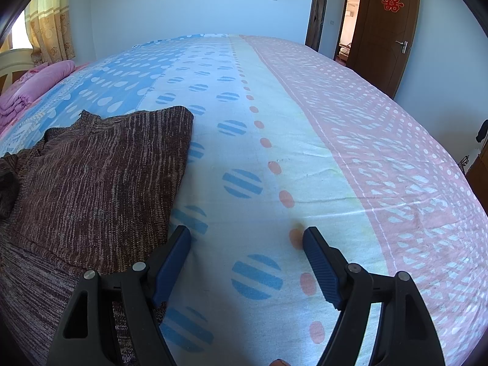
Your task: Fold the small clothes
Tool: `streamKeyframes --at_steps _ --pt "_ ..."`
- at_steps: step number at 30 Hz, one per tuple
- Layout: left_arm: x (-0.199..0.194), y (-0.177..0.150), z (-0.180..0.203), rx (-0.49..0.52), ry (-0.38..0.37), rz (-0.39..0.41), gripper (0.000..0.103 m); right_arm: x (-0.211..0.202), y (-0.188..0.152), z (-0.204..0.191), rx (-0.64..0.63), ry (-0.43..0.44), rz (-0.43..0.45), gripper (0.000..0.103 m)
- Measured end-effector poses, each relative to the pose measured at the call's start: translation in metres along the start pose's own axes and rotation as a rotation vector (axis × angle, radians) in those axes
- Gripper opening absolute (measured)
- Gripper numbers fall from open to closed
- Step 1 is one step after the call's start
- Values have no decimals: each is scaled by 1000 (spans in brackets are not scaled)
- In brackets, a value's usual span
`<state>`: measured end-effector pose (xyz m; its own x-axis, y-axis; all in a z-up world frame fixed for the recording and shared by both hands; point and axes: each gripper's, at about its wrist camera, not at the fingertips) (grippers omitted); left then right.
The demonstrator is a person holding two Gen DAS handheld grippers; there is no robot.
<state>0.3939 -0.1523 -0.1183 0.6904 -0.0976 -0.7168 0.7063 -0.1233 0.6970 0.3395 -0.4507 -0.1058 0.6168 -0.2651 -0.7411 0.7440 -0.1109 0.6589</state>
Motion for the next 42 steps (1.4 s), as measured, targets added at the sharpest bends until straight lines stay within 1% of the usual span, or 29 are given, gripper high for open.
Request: streamKeyframes --at_steps 1,2,3,4,5,6,7,8,9,12,14,15,16,17,18,20,22,23,25,26,27,28,29,31,32,36,40,41,42 --pt "-5 -2 0 17 1 11 34 0 0 1 2 3 -1 77" --pt "-14 -4 -1 38 11 34 52 0 0 1 4 6 -2 77" --pt "-30 -9 -9 61 35 82 60 0 0 2 8 15 -1 77" --pt "-39 -12 -14 72 47 112 72 -1 0 4 18 31 4 78" --pt "-53 -18 -26 87 69 150 77 -3 0 7 29 47 12 78" --pt "-61 -23 -39 103 100 171 78 -8 0 9 43 48 26 78" --pt "-65 -28 -53 116 144 174 79 -14 -1 10 46 20 41 78" --pt "-65 -32 -69 126 202 162 83 -22 -1 8 43 -16 58 78" --pt "-61 -36 -84 132 256 149 84 -32 0 4 35 -28 74 78" --pt "-43 -49 -126 157 421 81 86 -65 3 -32 -24 79 89 78" --pt "-20 -54 -145 172 417 -20 88 -84 4 -73 -117 160 77 78" --pt "-14 -55 -149 169 415 -33 89 -91 5 -99 -178 214 57 78" --pt "-12 -53 -152 150 416 -30 93 -96 6 -120 -228 254 43 78" --pt "-11 -52 -153 142 424 -31 97 -101 7 -143 -281 288 38 78" --pt "-11 -49 -154 133 438 -22 99 -105 8 -171 -346 314 35 78" --pt "-8 -49 -155 122 453 -24 101 -106 8 -213 -440 345 26 78" --pt "-7 -50 -162 93 435 -26 103 -98 8 -253 -516 342 9 78" --pt "-8 -51 -166 74 422 -22 103 -90 8 -270 -537 338 -5 78" --pt "-10 -54 -169 55 404 -20 103 -74 11 -285 -519 327 -53 77" --pt "-9 -55 -171 42 388 -23 103 -66 11 -288 -488 331 -81 71" --pt "-9 -55 -173 32 378 -26 103 -57 12 -288 -454 349 -112 59" --pt "-8 -55 -176 18 363 -29 103 -52 9 -288 -438 366 -130 54" --pt "-8 -55 -177 10 355 -31 103 -52 7 -287 -437 370 -122 48" --pt "-8 -55 -177 3 348 -28 103 -59 3 -285 -451 383 -87 28" --pt "-8 -55 -178 1 346 -27 103 -61 4 -282 -447 397 -87 0" --pt "-8 -56 -181 -12 336 -24 103 -82 2 -269 -448 461 -72 0" --pt "-9 -56 -183 -20 330 -21 103 -86 3 -264 -444 455 -56 0" --pt "-8 -56 -183 -23 327 -22 103 -85 5 -262 -436 440 -46 9" --pt "-8 -56 -184 -24 327 -22 103 -82 8 -261 -422 433 -42 47"
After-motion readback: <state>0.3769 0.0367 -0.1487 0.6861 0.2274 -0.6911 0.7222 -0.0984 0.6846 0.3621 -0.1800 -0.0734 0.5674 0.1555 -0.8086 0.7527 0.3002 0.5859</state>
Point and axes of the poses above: each gripper's, at about its wrist camera, not at the fingertips, and x roughly the way its jaws point, z to its right, y to its top, and after that the axes turned 4 degrees about -y, right-handed
